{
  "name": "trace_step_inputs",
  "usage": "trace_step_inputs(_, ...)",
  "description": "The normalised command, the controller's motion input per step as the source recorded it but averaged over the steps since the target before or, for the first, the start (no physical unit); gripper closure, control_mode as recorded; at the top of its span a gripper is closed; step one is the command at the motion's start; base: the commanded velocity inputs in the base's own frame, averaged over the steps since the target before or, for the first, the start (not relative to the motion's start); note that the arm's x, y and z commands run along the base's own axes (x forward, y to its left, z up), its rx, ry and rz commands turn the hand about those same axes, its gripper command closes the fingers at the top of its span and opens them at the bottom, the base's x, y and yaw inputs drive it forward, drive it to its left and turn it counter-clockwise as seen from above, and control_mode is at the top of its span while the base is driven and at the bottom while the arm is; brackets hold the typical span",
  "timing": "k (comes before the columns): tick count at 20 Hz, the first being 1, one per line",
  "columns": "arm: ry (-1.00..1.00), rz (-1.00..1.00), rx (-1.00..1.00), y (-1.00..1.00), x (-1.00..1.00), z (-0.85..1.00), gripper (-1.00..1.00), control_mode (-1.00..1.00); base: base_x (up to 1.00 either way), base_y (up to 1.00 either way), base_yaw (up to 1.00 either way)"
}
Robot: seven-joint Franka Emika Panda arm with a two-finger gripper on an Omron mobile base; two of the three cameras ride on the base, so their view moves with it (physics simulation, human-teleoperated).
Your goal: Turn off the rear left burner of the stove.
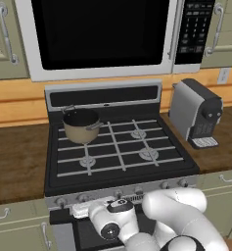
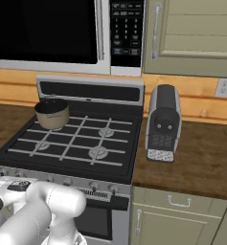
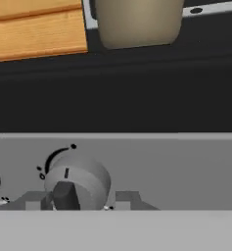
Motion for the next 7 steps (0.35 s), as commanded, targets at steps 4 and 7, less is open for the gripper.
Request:
trace_step_inputs(4, 0.12, -0.35, 0.37, -0.14, -0.05, 0.26, 1.0, -1.0, 0.0, 0.0, 0.0)
trace_step_inputs(7, 0.0, 0.0, 0.0, 0.0, 0.0, 0.0, 1.0, -1.0, 0.0, 0.0, 0.0)
